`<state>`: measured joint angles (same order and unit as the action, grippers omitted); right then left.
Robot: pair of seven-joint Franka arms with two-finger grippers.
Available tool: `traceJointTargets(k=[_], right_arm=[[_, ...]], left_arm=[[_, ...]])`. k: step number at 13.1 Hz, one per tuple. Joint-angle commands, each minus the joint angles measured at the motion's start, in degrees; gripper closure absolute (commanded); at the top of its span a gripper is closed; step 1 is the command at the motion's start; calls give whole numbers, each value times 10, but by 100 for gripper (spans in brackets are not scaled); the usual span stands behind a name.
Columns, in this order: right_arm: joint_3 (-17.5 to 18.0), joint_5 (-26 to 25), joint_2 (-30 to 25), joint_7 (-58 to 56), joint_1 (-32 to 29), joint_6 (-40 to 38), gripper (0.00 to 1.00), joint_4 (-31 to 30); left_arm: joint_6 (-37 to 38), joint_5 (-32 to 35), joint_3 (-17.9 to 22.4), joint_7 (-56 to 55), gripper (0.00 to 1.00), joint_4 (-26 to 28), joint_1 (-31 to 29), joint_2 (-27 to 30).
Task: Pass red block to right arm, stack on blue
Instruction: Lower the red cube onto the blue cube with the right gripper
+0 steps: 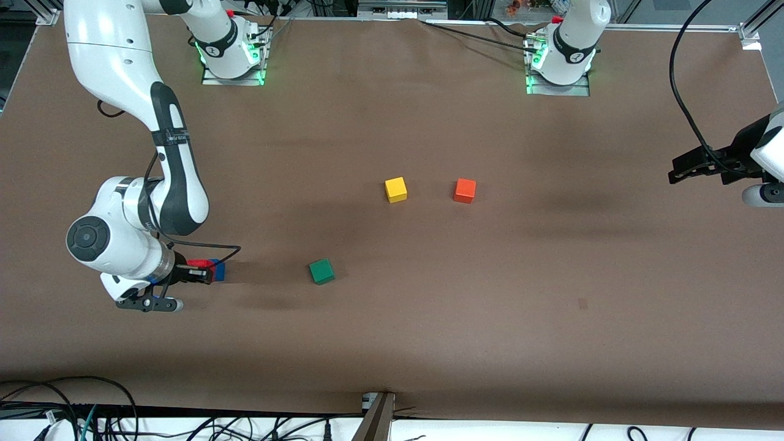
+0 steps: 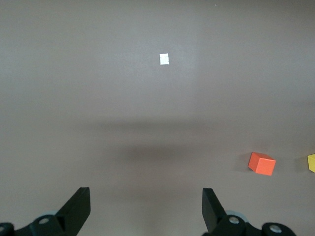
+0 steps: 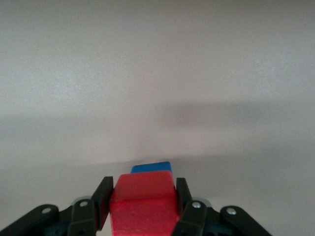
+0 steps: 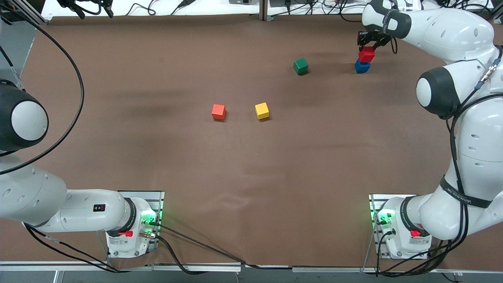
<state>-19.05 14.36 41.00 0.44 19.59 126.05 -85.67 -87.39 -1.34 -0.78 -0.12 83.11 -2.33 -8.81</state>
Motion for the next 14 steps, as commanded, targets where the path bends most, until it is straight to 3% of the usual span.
traceJointTargets(k=[1, 14], right_arm=[[1, -14, 0, 17, 1, 4, 79, 2], [2, -13, 1, 21, 1, 6, 79, -6]], left_arm=[[6, 16, -1, -4, 0, -18, 4, -9], [6, 16, 0, -7, 0, -18, 9, -9]])
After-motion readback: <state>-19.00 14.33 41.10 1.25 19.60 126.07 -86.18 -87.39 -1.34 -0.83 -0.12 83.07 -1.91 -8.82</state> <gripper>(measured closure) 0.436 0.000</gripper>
